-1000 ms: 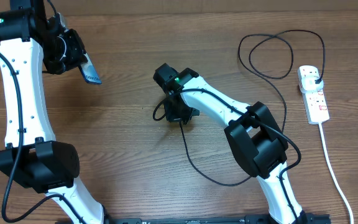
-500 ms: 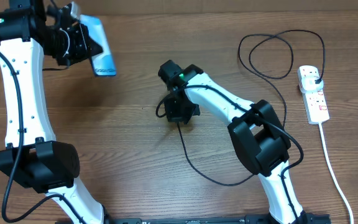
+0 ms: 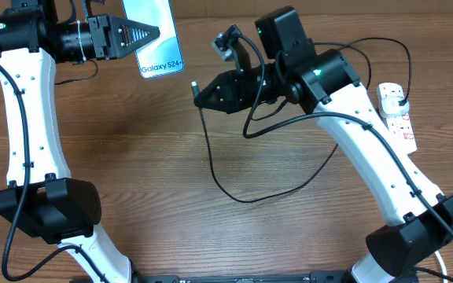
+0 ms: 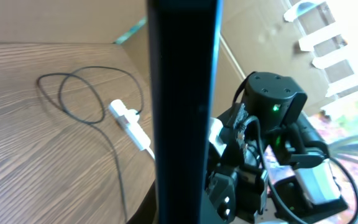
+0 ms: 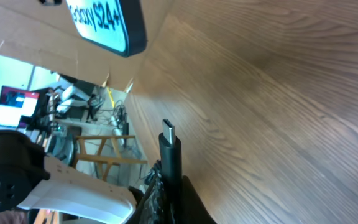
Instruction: Plug charger to phone and switch on socket
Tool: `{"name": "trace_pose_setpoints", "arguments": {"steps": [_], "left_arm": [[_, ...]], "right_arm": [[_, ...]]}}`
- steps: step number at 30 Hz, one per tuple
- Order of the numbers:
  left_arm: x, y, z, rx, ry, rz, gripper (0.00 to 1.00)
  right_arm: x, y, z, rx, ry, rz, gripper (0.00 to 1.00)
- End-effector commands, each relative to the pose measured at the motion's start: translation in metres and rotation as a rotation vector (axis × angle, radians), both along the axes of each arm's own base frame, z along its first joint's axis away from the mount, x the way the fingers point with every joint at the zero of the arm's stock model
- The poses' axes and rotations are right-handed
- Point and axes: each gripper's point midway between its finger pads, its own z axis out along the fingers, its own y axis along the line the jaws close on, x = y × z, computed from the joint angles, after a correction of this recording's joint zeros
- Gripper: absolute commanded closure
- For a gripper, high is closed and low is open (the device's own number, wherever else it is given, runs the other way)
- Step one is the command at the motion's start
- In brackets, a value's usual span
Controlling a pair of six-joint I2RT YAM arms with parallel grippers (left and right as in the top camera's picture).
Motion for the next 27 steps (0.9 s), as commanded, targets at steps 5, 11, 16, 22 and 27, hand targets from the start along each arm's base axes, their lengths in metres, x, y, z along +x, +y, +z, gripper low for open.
{"name": "trace_pose_setpoints", "arguments": {"steps": [5,11,16,22,27], "left_arm": [[-0.021,-0.016,0.03,-0.076,-0.08,-0.076,0.96],[-0.021,-0.016,0.03,-0.076,-0.079,-0.077,0.96],[-0.021,-0.016,0.03,-0.077,-0.079,-0.077,0.96],[-0.021,-0.016,0.03,-0.076,-0.08,-0.077,0.96],[-0.021,-0.016,0.03,-0.077,-0.08,-0.077,0.96]], "right_arm": [[-0.017,0.029,0.016,0.032,-0.026,0.022,0.96],[-0.009,0.032,0.022,0.048,-0.059,-0.007,0.96],[-0.003,0.036,0.031,0.081,-0.101,-0.011,0.96],[-0.001,0.035,0.031,0.078,-0.106,-0.019,0.96],[0.001,0.033,0.03,0.074,-0.103,-0.025,0.96]]}}
